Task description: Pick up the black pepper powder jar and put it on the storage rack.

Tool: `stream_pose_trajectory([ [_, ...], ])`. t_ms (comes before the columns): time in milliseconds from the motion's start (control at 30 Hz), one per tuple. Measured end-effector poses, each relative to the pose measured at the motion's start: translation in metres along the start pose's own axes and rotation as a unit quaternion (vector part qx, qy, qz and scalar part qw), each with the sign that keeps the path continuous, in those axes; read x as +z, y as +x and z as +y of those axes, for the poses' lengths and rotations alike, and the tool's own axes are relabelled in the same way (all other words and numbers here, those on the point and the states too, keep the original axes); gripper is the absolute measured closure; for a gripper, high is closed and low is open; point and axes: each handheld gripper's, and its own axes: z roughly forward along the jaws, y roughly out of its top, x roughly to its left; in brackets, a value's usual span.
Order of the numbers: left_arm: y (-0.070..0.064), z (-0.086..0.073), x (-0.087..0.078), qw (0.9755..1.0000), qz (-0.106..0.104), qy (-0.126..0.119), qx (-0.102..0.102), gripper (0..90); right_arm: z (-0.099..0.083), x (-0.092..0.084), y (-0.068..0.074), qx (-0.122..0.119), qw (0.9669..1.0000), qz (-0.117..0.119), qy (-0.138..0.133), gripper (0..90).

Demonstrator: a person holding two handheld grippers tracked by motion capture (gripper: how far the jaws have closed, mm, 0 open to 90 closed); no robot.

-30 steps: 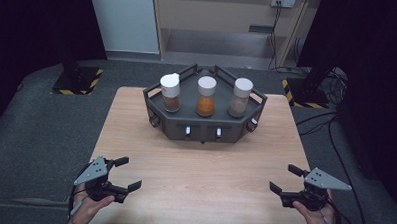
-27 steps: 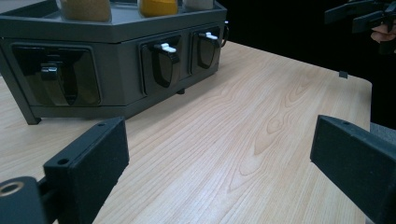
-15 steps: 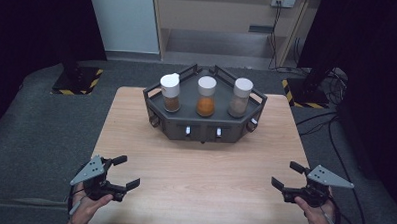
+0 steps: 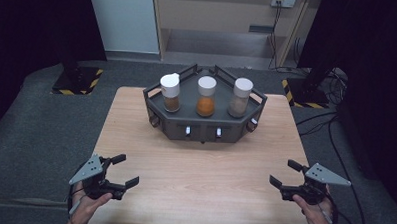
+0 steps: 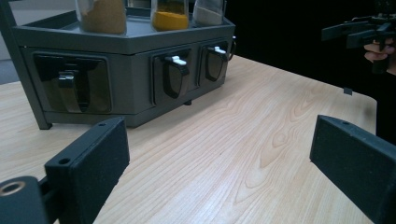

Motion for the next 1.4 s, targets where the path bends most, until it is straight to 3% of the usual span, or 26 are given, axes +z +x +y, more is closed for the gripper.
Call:
stream_pose_trajectory([
  [867, 0.0007, -0.0008, -0.0002, 1.0000, 0.002, -0.003, -0.002, 3.2, 0.0013, 0.0014, -0.0004, -0.004, 0.9999, 0.008, 0.004, 7.6],
  [1400, -0.0011, -0.0013, -0.0025, 0.9999, 0.014, -0.006, -0.004, 2.0, 0.0022, -0.0008, 0.0011, -0.005, 1.0000, 0.002, 0.006, 4.5],
])
